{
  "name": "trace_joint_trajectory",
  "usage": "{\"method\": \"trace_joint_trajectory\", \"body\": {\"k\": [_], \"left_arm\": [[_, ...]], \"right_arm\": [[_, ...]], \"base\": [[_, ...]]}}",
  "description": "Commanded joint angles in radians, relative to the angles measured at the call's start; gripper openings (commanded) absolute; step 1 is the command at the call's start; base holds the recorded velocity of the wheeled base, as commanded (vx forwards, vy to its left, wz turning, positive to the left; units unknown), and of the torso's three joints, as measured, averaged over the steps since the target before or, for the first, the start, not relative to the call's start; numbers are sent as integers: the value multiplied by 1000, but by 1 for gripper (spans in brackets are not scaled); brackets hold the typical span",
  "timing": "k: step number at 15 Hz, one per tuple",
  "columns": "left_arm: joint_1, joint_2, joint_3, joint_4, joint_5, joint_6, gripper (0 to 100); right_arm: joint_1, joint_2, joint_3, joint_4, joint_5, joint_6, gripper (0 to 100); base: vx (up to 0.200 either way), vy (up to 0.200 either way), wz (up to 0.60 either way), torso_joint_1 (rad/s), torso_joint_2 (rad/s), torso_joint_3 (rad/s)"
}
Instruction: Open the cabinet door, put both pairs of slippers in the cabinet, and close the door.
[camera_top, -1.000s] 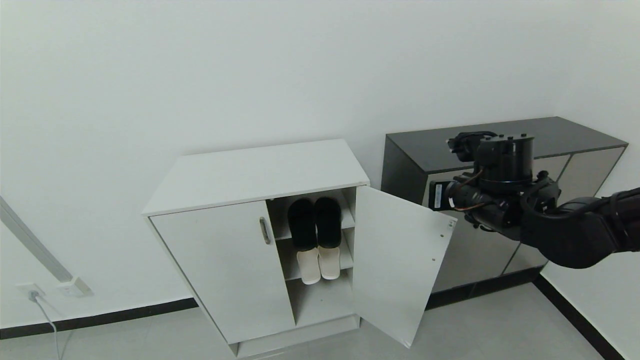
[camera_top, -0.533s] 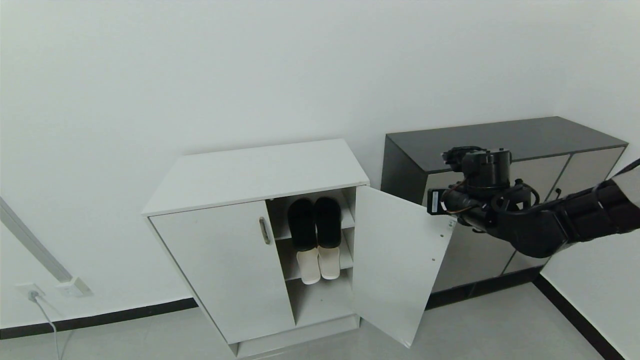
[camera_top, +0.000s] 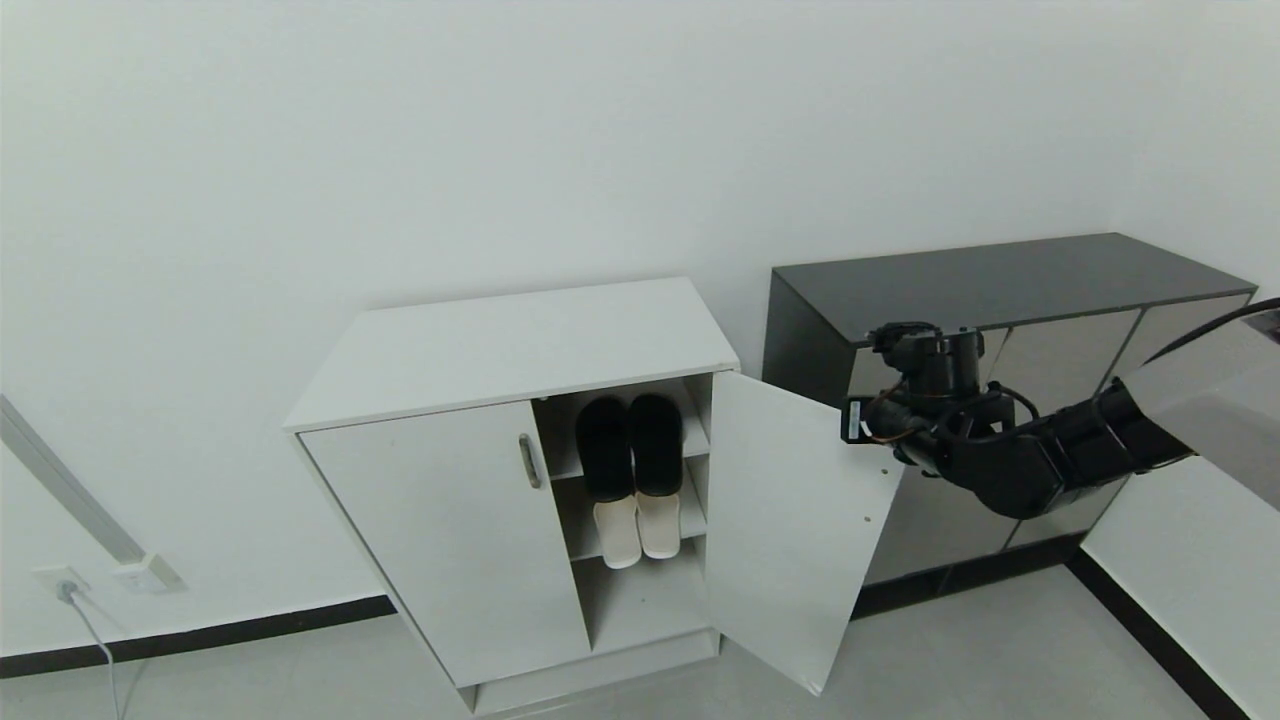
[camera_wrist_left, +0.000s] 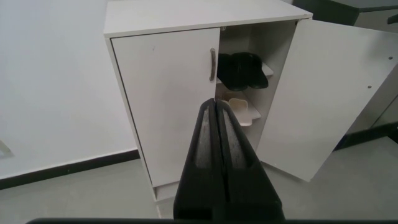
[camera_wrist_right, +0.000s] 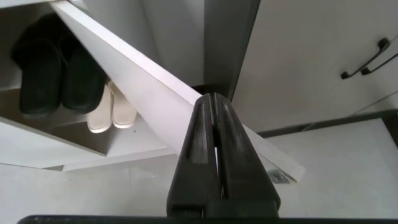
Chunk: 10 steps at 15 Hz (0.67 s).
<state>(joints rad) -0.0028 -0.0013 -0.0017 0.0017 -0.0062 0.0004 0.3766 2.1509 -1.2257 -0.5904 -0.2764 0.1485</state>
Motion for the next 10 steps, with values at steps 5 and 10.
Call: {"method": "trace_joint_trajectory", "body": {"k": [5,10], "left_arm": [[0,1,0,0,0,1,0],[0,1,0,0,0,0,0]], "right_arm": [[-13,63,-24,-25,0,0,0],[12,49,-8,-23,-1,0,0]], "base": [[0,0,0,0,0,0],[0,0,0,0,0,0]]}}
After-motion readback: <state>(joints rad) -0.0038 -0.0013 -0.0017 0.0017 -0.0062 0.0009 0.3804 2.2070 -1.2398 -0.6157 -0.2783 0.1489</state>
